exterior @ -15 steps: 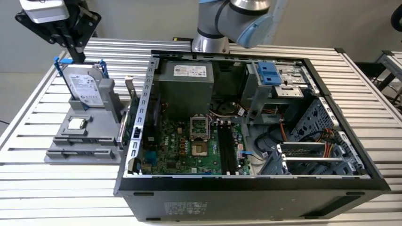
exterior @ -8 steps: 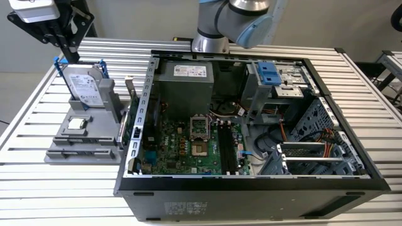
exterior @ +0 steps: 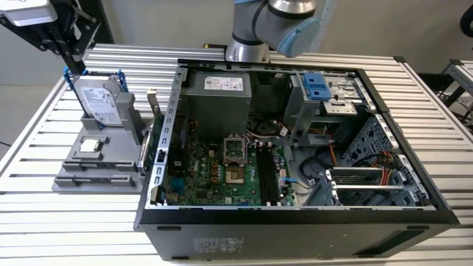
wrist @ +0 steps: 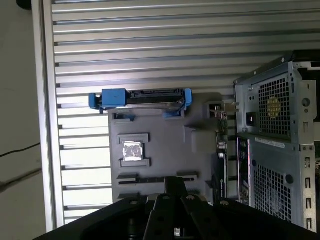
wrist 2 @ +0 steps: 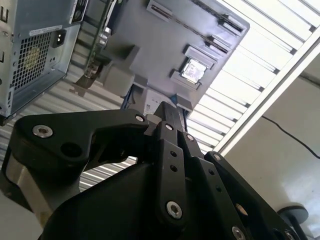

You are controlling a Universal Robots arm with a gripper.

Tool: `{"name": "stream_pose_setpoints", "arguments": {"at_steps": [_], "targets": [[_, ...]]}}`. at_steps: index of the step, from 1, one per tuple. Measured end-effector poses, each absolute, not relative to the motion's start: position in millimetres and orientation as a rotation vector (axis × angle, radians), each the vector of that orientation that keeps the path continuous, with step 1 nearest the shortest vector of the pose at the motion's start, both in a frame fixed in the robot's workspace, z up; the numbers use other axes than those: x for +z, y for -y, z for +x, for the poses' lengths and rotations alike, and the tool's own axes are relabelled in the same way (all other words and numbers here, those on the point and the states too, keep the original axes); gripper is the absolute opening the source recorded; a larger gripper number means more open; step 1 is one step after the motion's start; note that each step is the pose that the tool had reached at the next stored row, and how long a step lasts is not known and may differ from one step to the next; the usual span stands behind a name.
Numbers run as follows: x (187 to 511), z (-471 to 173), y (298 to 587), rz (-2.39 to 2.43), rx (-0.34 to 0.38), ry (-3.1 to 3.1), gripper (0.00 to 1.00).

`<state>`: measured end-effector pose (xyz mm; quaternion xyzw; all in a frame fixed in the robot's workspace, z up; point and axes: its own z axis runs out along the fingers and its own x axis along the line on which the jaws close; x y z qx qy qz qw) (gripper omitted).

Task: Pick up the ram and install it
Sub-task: 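Reach for the ram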

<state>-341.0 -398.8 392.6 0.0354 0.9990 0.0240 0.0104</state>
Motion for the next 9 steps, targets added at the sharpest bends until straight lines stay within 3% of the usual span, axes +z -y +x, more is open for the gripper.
{"name": "stream_pose_setpoints", "arguments": {"at_steps": [9], "targets": [[392.7,-348.2,398.8,0.099,0.075,-3.119,0.00]]}}
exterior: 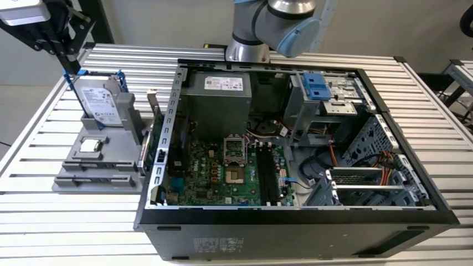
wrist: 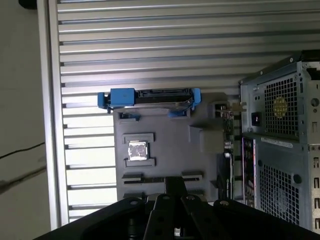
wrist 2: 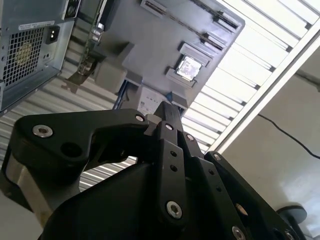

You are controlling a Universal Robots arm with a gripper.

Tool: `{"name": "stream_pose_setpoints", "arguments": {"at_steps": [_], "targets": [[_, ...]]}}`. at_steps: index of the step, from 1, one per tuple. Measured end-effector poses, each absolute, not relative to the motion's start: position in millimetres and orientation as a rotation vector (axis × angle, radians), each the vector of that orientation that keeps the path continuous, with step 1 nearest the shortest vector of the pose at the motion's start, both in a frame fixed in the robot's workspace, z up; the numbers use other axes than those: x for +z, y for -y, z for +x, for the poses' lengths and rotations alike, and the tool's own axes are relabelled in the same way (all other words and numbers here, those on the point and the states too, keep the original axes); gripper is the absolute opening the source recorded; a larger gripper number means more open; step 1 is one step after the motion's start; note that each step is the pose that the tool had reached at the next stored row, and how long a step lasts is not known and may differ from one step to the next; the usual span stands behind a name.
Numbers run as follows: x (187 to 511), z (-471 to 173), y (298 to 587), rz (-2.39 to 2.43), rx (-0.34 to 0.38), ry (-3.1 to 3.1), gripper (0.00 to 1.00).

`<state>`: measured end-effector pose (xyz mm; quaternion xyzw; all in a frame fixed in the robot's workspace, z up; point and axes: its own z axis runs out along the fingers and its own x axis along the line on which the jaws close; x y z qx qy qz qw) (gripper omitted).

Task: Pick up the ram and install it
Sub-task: 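Reach for the ram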

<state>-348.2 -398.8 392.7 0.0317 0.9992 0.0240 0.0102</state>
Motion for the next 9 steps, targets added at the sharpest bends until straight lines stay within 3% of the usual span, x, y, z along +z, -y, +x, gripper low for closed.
{"name": "stream_pose_setpoints", "arguments": {"at_steps": [9], "targets": [[392.6,-348.3,398.8,0.036,0.076,-3.121,0.00]]}}
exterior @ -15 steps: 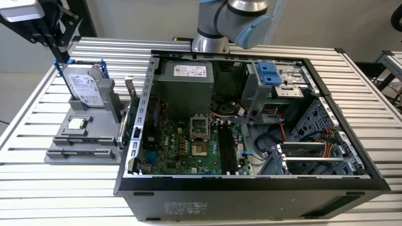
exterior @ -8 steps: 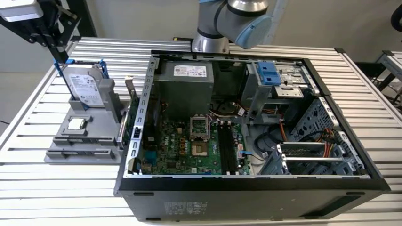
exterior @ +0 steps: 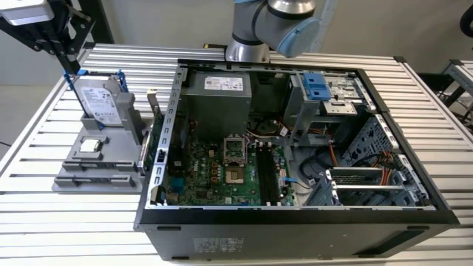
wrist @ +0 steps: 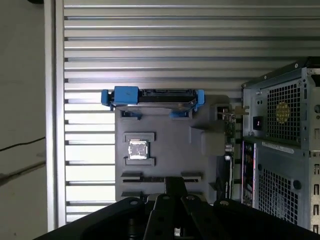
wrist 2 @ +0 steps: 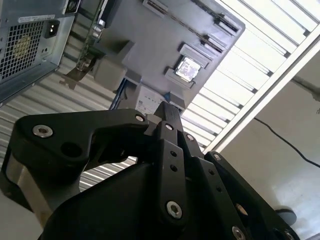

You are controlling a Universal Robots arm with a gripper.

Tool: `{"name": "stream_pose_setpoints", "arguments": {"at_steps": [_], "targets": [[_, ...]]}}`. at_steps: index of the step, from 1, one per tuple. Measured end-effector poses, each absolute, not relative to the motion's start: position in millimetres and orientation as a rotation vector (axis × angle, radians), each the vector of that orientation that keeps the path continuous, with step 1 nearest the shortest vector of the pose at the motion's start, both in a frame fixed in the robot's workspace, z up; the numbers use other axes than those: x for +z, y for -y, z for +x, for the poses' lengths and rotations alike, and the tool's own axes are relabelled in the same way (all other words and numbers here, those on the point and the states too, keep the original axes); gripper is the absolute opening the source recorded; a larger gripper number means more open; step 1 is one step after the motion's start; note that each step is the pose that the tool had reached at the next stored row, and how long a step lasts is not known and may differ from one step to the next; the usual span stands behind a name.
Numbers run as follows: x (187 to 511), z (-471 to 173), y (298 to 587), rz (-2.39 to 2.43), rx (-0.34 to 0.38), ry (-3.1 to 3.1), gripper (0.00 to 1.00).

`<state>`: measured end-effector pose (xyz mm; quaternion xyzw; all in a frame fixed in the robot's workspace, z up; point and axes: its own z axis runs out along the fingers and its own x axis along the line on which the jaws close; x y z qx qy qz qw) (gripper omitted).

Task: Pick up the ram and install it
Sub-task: 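Reach for the ram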

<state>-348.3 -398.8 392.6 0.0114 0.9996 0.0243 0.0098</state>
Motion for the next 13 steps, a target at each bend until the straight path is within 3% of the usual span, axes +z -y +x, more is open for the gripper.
{"name": "stream_pose_setpoints", "arguments": {"at_steps": [13], "targets": [[393,-348,424,0.033,0.076,-3.121,0.00]]}}
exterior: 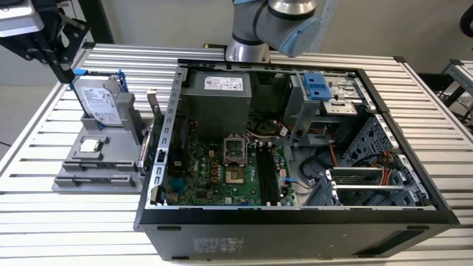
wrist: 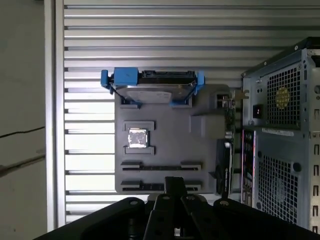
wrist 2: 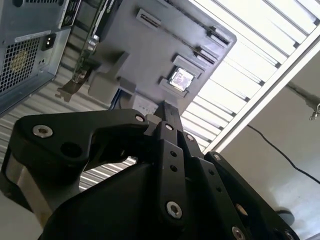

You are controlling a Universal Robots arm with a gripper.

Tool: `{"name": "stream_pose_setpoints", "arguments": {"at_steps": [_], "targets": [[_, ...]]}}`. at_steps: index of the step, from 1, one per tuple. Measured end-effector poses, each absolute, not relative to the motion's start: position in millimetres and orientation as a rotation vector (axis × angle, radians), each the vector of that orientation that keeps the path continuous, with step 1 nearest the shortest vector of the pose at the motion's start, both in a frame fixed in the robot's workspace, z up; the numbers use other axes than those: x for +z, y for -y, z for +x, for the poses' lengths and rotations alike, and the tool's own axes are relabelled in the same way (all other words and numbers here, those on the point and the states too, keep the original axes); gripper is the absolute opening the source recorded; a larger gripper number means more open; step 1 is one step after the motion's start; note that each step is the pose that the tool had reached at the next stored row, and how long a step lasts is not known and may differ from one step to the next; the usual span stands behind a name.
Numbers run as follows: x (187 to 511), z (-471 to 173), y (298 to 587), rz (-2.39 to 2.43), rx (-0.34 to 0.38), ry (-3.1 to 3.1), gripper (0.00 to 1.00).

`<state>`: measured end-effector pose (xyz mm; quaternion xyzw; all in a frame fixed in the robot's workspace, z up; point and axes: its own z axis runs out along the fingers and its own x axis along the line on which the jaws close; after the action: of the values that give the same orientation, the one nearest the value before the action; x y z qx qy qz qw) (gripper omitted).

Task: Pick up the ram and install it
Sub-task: 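Reach for the ram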

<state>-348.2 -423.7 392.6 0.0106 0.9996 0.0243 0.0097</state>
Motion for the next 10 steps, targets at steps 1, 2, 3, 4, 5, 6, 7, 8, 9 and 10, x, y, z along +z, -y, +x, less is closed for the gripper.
{"name": "stream_pose_setpoints", "arguments": {"at_steps": [1,2,3,4,5,6,7,8,9,10], "targets": [[393,-348,427,0.033,0.076,-3.121,0.00],[393,-348,430,0.033,0.076,-3.121,0.00],[393,-348,434,0.033,0.076,-3.121,0.00],[393,-348,437,0.033,0.076,-3.121,0.00],[393,-348,440,0.033,0.076,-3.121,0.00],[393,-348,443,0.033,0.076,-3.121,0.00],[393,-348,446,0.033,0.076,-3.121,0.00],[392,-348,449,0.033,0.076,-3.121,0.00],[392,-348,452,0.033,0.076,-3.121,0.00],[393,-348,455,0.033,0.076,-3.121,0.00]]}}
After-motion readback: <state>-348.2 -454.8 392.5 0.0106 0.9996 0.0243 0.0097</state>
